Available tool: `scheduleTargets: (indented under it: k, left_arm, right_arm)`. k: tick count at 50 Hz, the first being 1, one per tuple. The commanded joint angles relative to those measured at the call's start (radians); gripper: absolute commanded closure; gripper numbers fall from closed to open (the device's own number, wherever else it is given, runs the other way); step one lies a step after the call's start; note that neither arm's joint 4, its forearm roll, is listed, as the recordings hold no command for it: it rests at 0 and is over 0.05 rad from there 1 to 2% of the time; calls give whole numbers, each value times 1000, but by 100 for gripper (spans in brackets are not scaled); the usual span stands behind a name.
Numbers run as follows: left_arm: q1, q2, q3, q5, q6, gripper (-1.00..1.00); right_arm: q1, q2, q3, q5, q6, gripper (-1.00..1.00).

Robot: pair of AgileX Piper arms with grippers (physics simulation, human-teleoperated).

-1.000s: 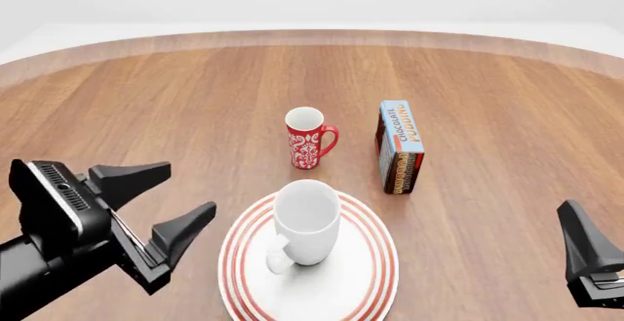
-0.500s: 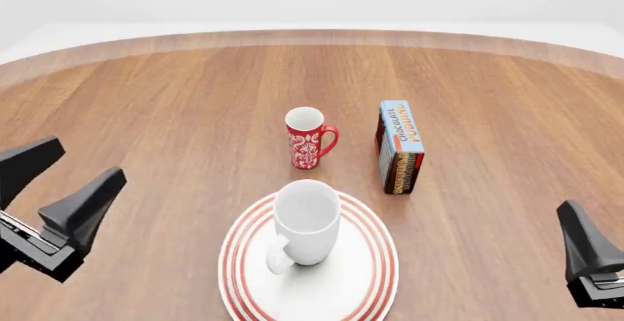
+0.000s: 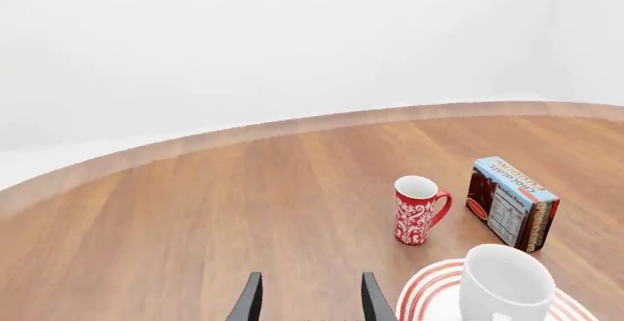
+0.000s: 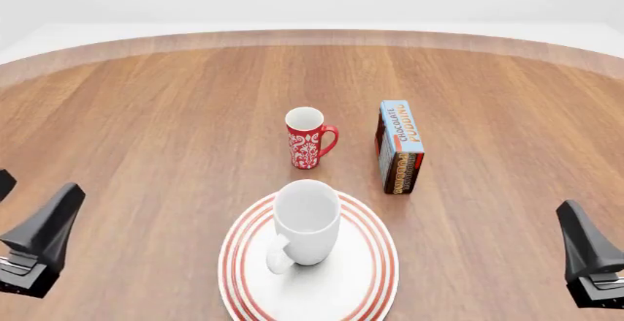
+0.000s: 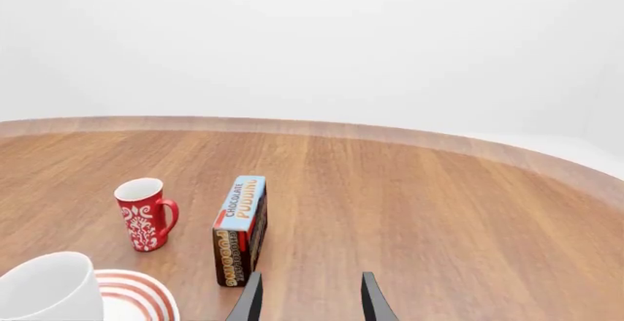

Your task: Pick up the white mug and put it on the plate, and put the chocolate pudding to the right of the plate.

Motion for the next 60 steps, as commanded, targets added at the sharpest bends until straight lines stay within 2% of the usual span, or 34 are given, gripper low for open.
scheduleTargets:
  k: [1,7,16,40,49,60]
  left_arm:
    - [96,-98,83,-15,-39,-100]
    - [123,-104,110,-37,-23,-100]
    - [172,-111,124,-62,-38,-100]
    - [176,-137,123,-68,-36,-100]
    - [175,-137,123,-72,-40,-100]
    - [167,-137,123,-78,-39,-100]
  right_arm:
    - [1,0,1,0,-5,-100]
    - [0,1,1,1,-6,-100]
    - [2,1,1,0,-8,-100]
    - [-10,1,0,4,-23,-100]
    - [-13,13,-14,15,-47,-100]
    - [18,111,-46,-47,-98,-100]
